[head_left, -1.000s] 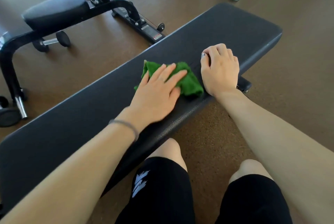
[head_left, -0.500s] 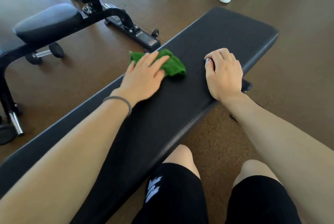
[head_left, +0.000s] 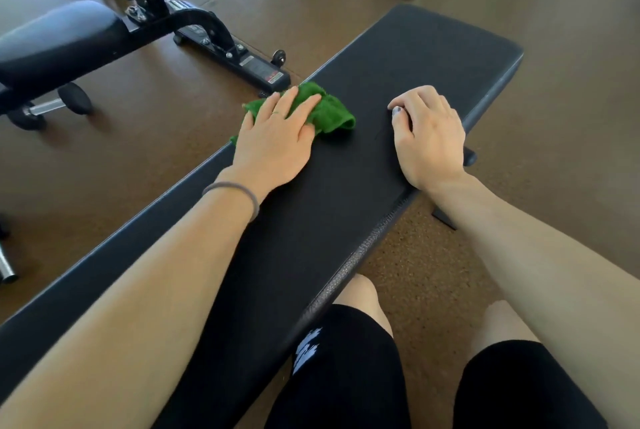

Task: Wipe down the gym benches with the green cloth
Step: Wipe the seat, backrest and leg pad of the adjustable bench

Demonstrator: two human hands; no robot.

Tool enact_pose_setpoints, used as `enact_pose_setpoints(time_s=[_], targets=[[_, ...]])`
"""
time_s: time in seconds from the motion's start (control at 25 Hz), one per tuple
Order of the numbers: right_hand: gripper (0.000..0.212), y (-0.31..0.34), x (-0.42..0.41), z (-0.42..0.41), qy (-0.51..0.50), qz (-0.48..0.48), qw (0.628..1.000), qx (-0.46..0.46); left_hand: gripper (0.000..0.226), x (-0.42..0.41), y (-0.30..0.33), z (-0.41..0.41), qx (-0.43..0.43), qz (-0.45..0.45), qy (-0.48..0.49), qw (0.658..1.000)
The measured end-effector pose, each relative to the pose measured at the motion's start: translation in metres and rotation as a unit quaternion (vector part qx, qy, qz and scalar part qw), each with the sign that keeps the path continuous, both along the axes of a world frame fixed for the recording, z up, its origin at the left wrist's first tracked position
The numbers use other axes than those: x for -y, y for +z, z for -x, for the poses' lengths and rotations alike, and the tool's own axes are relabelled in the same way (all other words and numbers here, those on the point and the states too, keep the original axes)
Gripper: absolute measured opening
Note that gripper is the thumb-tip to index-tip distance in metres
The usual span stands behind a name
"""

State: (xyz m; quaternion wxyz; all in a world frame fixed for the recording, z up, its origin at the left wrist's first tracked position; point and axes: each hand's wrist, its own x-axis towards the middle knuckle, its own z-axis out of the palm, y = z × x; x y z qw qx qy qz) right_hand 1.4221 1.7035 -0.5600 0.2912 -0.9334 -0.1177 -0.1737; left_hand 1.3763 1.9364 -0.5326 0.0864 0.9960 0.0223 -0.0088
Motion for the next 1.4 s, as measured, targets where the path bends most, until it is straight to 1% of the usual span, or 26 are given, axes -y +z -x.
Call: enact_pose_setpoints(time_s=[0.08,0.16,0.24,0.32,0.44,0.52,0.56,0.6,0.64,0.68,0.76,0.84,0.92,0.96,1.08,1.16,1.24,1.32,1.4], targets=[[0.030,0.001,-0.001,-0.001,0.002,0.004,1.000,-0.001,0.054,0.015,-0.001,0.010,0.015,-0.002,-0.011,1.000],[0.028,0.001,0.000,-0.001,-0.005,-0.001,1.000,0.002,0.056,0.032,-0.003,0.061,0.054,-0.005,-0.072,0.996],[0.029,0.000,0.001,0.000,-0.013,-0.011,1.000,0.005,0.054,0.042,-0.004,0.094,0.049,0.004,-0.119,0.992],[0.029,0.000,-0.001,0.000,-0.010,-0.024,1.000,0.004,0.052,0.048,-0.001,0.066,0.022,0.004,-0.133,0.991],[0.031,0.009,0.004,0.000,0.020,-0.049,0.999,0.001,0.052,0.063,0.005,-0.004,-0.011,0.000,-0.109,0.994],[0.036,0.011,0.025,-0.012,-0.012,-0.037,0.999,0.010,0.053,0.078,0.003,-0.005,-0.003,-0.002,-0.106,0.994],[0.041,0.011,0.038,-0.017,-0.043,-0.023,0.999,0.000,0.054,0.083,0.002,0.013,0.011,-0.005,-0.126,0.992],[0.047,0.007,0.050,-0.021,-0.064,-0.010,0.997,-0.031,0.055,0.088,0.000,0.036,0.032,-0.004,-0.155,0.987],[0.052,0.002,0.058,-0.025,-0.068,-0.004,0.995,-0.074,0.055,0.090,-0.001,0.058,0.042,0.005,-0.181,0.983],[0.055,-0.005,0.060,-0.027,-0.058,-0.007,0.992,-0.108,0.055,0.090,0.000,0.069,0.035,0.011,-0.198,0.980],[0.059,-0.017,0.058,-0.028,-0.038,-0.041,0.991,-0.123,0.056,0.094,0.000,0.046,0.014,0.001,-0.204,0.979],[0.060,-0.019,0.054,-0.028,-0.044,-0.073,0.990,-0.109,0.054,0.105,0.003,-0.007,0.003,-0.004,-0.162,0.987],[0.057,-0.018,0.055,-0.026,-0.048,-0.090,0.989,-0.107,0.052,0.118,0.005,-0.033,-0.013,0.005,-0.119,0.993],[0.053,-0.017,0.057,-0.026,-0.037,-0.111,0.986,-0.117,0.052,0.121,0.003,-0.028,-0.005,0.003,-0.118,0.993],[0.047,-0.010,0.063,-0.027,-0.004,-0.206,0.964,-0.168,0.053,0.111,0.000,0.044,0.042,-0.022,-0.188,0.981],[0.047,-0.005,0.066,-0.025,0.008,-0.243,0.951,-0.192,0.054,0.103,-0.001,0.072,0.033,-0.025,-0.208,0.977],[0.047,-0.002,0.068,-0.023,0.018,-0.257,0.946,-0.196,0.054,0.113,-0.002,0.046,0.035,-0.032,-0.206,0.977],[0.047,0.002,0.069,-0.022,0.011,-0.296,0.935,-0.196,0.053,0.143,-0.002,0.002,0.028,-0.029,-0.174,0.984],[0.045,0.010,0.073,-0.020,-0.025,-0.398,0.895,-0.201,0.053,0.161,-0.003,-0.016,0.013,-0.026,-0.148,0.989]])
